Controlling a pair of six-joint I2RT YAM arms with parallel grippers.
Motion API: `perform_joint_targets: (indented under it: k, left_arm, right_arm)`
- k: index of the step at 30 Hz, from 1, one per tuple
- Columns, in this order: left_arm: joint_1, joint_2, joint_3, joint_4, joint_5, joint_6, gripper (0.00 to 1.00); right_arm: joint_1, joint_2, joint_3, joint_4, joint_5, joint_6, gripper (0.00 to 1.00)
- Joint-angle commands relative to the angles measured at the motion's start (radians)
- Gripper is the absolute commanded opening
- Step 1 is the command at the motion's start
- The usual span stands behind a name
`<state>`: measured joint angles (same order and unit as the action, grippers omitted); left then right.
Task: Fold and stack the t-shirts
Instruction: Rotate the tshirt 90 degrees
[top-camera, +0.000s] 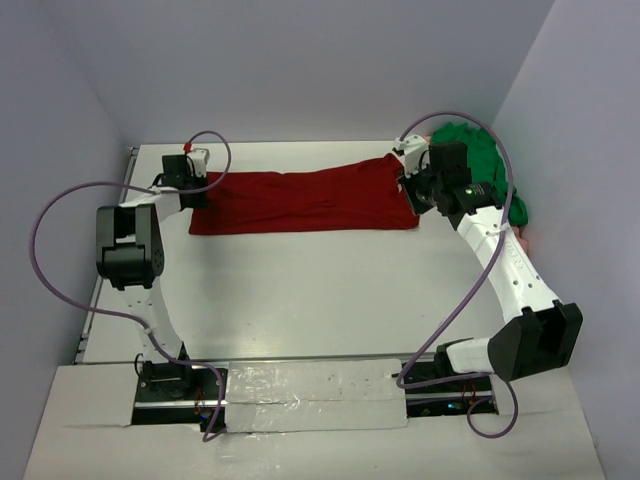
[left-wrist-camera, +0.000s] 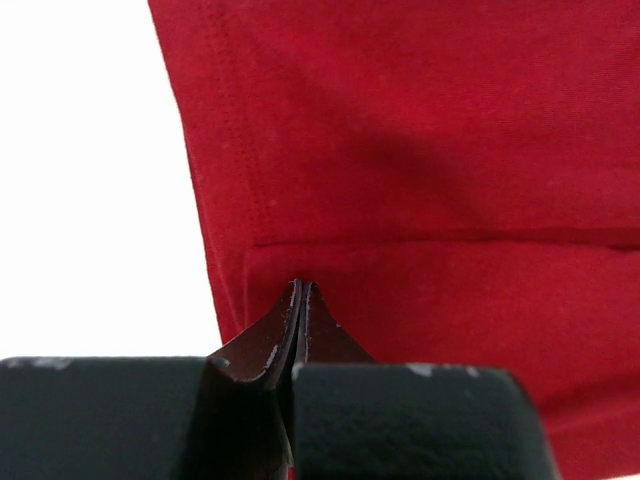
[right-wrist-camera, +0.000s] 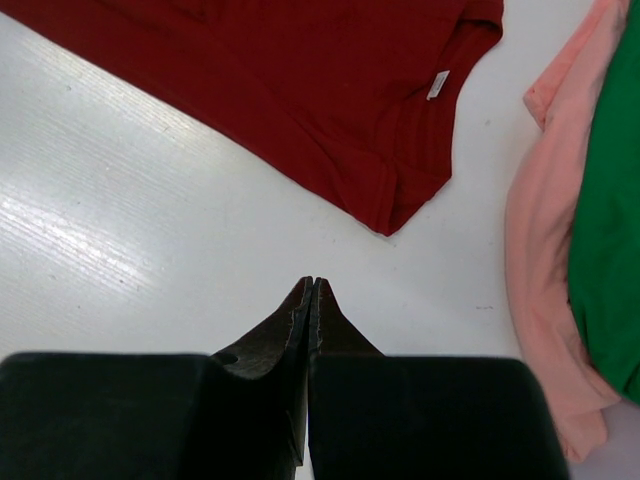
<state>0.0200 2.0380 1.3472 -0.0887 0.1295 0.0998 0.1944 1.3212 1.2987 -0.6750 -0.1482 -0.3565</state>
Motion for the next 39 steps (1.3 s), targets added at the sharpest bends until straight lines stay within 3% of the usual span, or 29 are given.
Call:
perform_joint_targets:
  k: [1, 7, 11, 13, 19, 23, 30, 35, 39]
  left_arm:
    - [-0.005, 0.014, 0.033, 0.047, -0.048, -0.011, 0.0]
    - [-0.008, 0.054, 0.073, 0.024, -0.074, -0.006, 0.0]
    - [-0.009, 0.172, 0.246, -0.248, -0.035, 0.006, 0.0]
    - [-0.009, 0.209, 0.279, -0.302, -0.019, 0.037, 0.0]
    - [-0.068, 0.174, 0.192, -0.476, -0.008, 0.162, 0.0]
    - [-0.12, 0.085, 0.029, -0.6, -0.008, 0.279, 0.01]
    - [-0.325, -0.09, -0.209, -0.762, 0.03, 0.529, 0.01]
    - [-0.489, -0.107, -0.154, -0.92, 0.157, 0.587, 0.02]
    - [-0.708, -0.069, -0.034, -1.043, 0.294, 0.643, 0.02]
  right_arm:
    - [-0.013, 0.001, 0.007, -0.008, -0.019, -0.004, 0.0]
    - [-0.016, 0.019, 0.019, -0.011, -0.036, 0.002, 0.0]
    - [-0.023, 0.023, 0.034, -0.023, -0.036, -0.005, 0.0]
    - [-0.024, 0.015, 0.043, -0.024, -0.031, -0.004, 0.0]
    - [-0.033, -0.013, 0.074, -0.06, -0.013, -0.009, 0.0]
    - [-0.042, -0.023, 0.093, -0.072, -0.007, -0.01, 0.0]
    - [-0.053, -0.008, 0.154, -0.101, -0.028, 0.011, 0.0]
    - [-0.058, 0.016, 0.209, -0.136, -0.042, 0.024, 0.0]
    - [-0.058, 0.055, 0.263, -0.176, -0.037, 0.04, 0.0]
